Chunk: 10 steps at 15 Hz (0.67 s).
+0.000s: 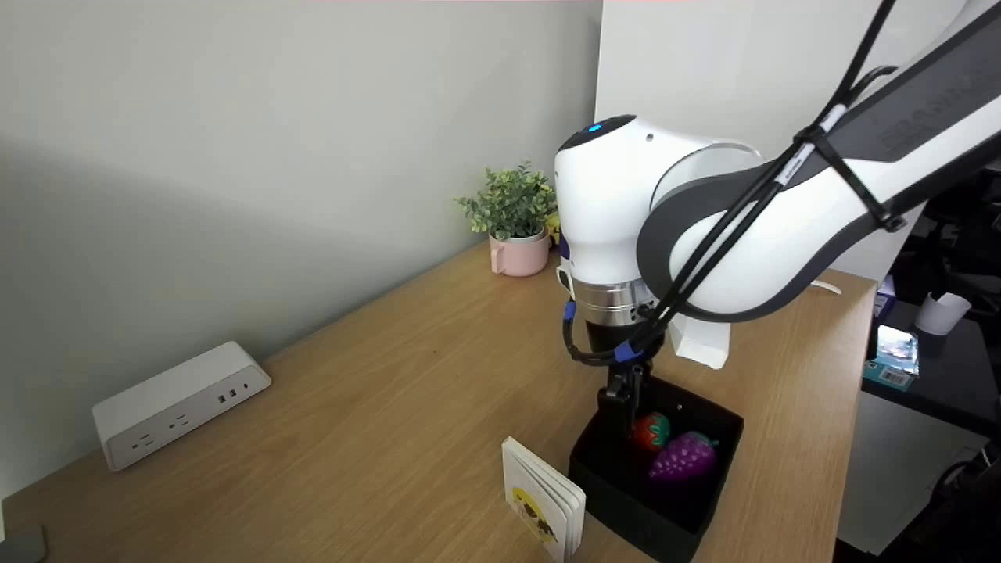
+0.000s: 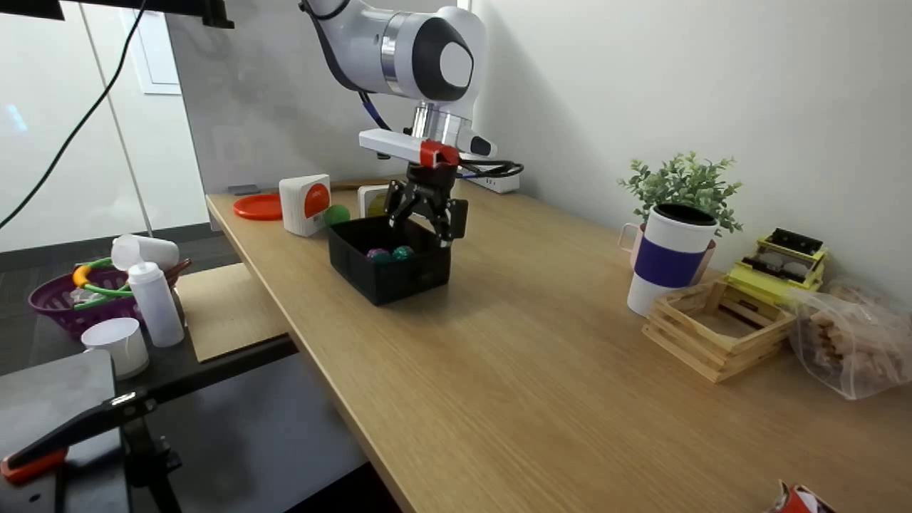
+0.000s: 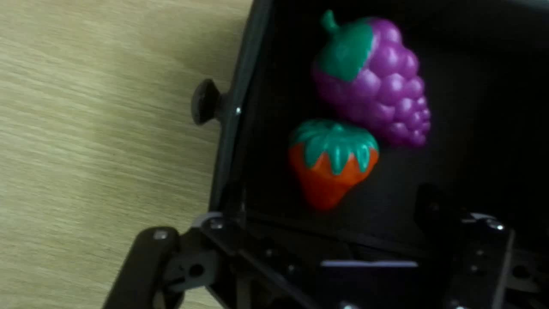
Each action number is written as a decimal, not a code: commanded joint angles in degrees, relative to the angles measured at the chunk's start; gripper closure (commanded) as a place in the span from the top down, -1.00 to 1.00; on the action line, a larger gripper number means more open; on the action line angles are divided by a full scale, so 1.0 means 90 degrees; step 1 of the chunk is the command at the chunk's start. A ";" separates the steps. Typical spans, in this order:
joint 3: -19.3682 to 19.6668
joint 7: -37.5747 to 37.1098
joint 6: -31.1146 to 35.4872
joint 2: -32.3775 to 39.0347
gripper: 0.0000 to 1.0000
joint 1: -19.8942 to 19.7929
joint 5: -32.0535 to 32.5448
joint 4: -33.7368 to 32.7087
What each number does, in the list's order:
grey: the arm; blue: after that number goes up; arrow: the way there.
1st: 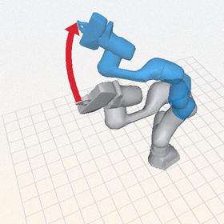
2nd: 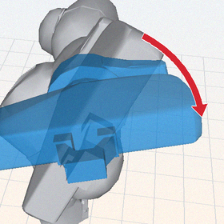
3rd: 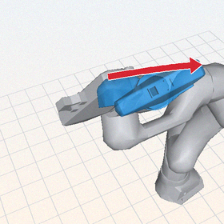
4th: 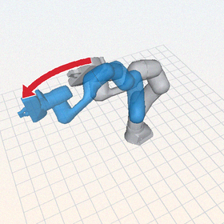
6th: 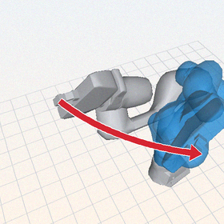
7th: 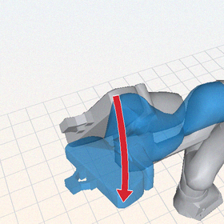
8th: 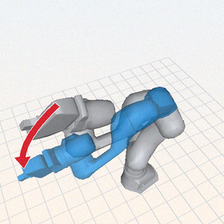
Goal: Remove the strawberry and grapes from the black box
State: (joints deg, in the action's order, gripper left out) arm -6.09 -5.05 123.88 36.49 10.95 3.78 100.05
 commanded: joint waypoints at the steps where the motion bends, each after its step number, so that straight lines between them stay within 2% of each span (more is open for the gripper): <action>1: -0.0021 0.0250 0.0009 0.0228 1.00 -0.0070 -0.0094 -0.0248; 2: -0.0023 0.0259 -0.0005 0.0245 1.00 -0.0066 -0.0090 -0.0276; 3: -0.0025 0.0274 -0.0008 0.0256 0.66 -0.0063 -0.0088 -0.0293; 4: -0.0024 0.0285 -0.0012 0.0272 0.48 -0.0061 -0.0085 -0.0315; 5: -0.0026 0.0298 -0.0023 0.0280 0.39 -0.0060 -0.0085 -0.0329; 6: -0.0023 0.0309 -0.0028 0.0305 0.15 -0.0058 -0.0082 -0.0349; 9: -0.0021 0.0319 -0.0053 0.0357 -0.21 -0.0062 -0.0085 -0.0426; 10: -0.0022 0.0323 -0.0057 0.0349 -0.40 -0.0064 -0.0086 -0.0432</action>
State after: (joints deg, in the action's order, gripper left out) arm -6.07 -3.79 123.82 38.23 10.79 3.80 97.82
